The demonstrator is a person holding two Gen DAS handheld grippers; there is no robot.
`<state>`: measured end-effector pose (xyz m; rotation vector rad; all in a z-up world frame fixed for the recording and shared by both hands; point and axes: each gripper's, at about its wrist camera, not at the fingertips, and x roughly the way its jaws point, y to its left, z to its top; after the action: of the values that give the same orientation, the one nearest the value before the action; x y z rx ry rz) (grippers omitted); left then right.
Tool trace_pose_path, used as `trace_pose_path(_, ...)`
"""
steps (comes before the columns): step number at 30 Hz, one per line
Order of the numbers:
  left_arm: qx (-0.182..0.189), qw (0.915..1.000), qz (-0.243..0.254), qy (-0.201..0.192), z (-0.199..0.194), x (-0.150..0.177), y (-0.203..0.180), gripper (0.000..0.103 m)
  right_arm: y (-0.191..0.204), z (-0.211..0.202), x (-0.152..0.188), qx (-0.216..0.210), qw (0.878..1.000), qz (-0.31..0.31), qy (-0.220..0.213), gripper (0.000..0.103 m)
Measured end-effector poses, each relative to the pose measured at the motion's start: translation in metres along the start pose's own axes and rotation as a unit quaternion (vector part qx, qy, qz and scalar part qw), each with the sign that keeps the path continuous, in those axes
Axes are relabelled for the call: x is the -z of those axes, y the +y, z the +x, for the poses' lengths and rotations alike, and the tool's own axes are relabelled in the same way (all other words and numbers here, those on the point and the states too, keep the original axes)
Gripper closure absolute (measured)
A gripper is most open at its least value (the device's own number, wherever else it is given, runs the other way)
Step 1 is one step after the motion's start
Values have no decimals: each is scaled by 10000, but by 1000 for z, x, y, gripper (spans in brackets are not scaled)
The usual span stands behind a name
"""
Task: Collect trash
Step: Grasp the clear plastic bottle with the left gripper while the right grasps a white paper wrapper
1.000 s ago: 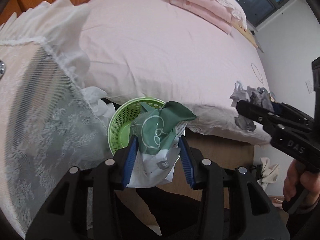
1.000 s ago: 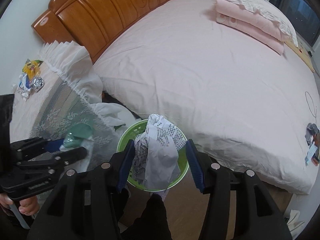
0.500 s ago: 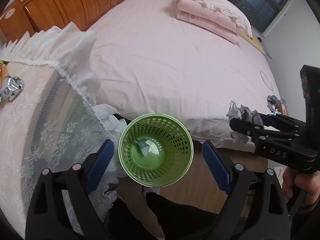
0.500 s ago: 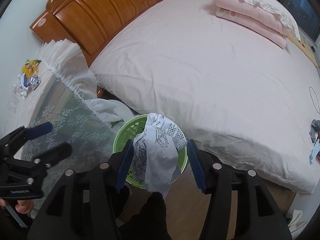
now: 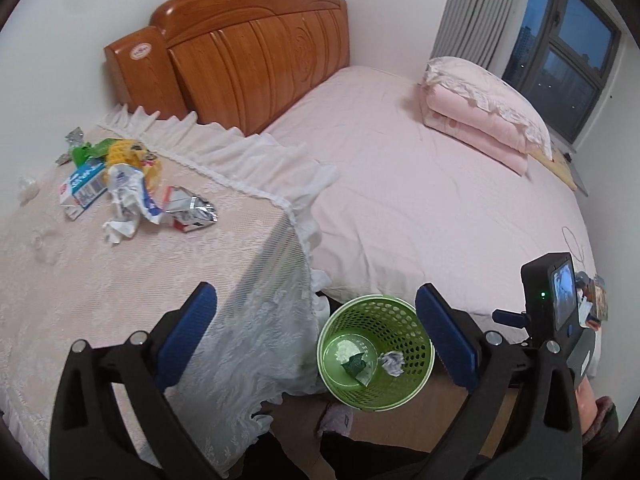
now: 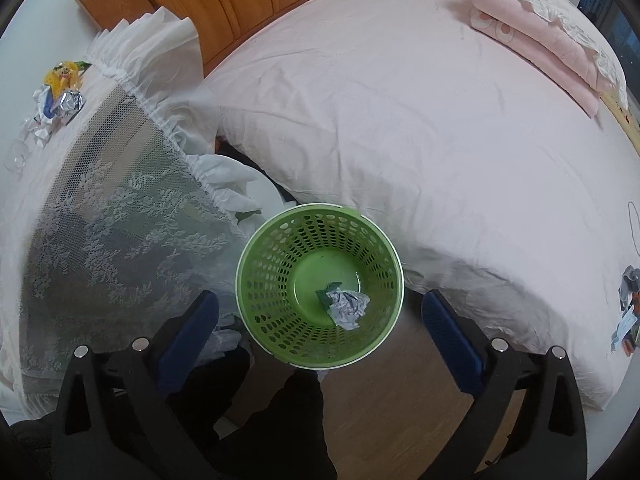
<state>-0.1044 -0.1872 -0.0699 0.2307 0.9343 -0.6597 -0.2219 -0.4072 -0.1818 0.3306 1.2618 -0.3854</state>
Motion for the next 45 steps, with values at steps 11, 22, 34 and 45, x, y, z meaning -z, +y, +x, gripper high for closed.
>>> trace_pose_path(11,-580,9962,-643,-34,-17,11,80,8,57,-15,-25,-131,9986,-421,-293,2)
trace_pose_path(22,-1157,9866,-1149,-9,-19,10,147,8,124,-30,-54,-515,9936,-894,-467,2)
trace_pose_path(34,-1820,9543,-2369,82,-23,-10,290,8,288,-44,-135,-1072,9661,-2116,-1021,2)
trace_pose_path(45,-1828,9102,-3674,563,31,-39,374,8,361,22,-188,-781,9743,-2018,-630,2)
